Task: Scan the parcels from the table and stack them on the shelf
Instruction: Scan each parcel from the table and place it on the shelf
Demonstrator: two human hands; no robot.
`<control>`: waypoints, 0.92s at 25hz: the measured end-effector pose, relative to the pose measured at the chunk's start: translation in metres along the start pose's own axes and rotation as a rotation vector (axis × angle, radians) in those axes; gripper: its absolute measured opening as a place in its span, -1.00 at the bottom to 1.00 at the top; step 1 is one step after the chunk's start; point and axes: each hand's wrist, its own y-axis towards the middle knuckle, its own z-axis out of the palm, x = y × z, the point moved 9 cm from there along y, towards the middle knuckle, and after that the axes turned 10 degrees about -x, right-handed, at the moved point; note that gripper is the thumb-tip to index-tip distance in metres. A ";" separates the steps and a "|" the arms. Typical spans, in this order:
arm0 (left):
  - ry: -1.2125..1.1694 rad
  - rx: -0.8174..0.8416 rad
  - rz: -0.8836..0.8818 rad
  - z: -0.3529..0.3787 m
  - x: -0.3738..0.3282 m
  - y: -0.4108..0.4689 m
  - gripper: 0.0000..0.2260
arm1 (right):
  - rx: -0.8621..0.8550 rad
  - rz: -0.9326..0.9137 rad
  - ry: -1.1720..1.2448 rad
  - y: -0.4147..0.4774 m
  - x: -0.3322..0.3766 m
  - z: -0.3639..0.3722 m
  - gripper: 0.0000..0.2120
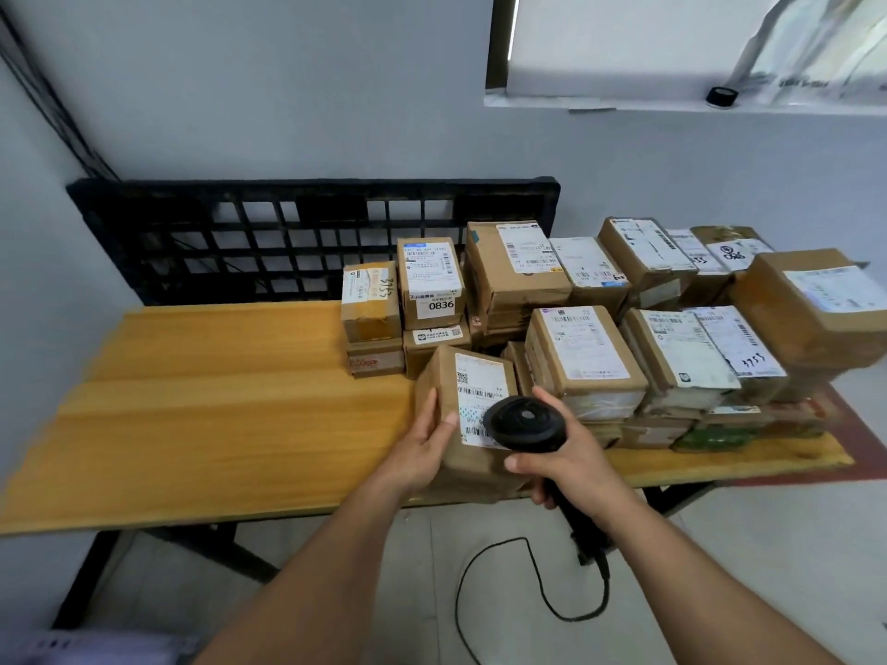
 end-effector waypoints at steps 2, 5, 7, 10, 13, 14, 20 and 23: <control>-0.101 0.007 -0.045 -0.005 0.002 -0.008 -0.35 | 0.034 0.005 0.022 -0.001 -0.001 0.002 -0.02; -0.279 0.008 -0.134 -0.013 0.011 -0.020 -0.05 | 0.092 0.001 0.036 -0.003 0.000 0.010 -0.03; -0.313 -0.027 -0.140 -0.023 0.014 -0.027 0.10 | 0.132 -0.016 0.047 -0.004 0.007 0.014 -0.04; -0.337 -0.110 -0.111 -0.047 0.011 -0.035 0.17 | 0.190 -0.079 0.068 -0.006 0.028 0.019 -0.04; -0.372 -0.209 -0.022 -0.074 -0.002 -0.044 0.18 | 0.227 -0.171 0.112 -0.013 0.058 0.022 -0.05; -0.378 -0.247 0.010 -0.084 -0.006 -0.047 0.18 | 0.237 -0.205 0.134 -0.017 0.069 0.023 -0.06; -0.289 -0.468 0.163 -0.136 -0.030 -0.072 0.20 | 0.384 -0.399 0.259 -0.053 0.130 0.033 -0.05; -0.290 -0.521 0.205 -0.151 -0.037 -0.084 0.17 | 0.444 -0.466 0.290 -0.071 0.153 0.036 0.00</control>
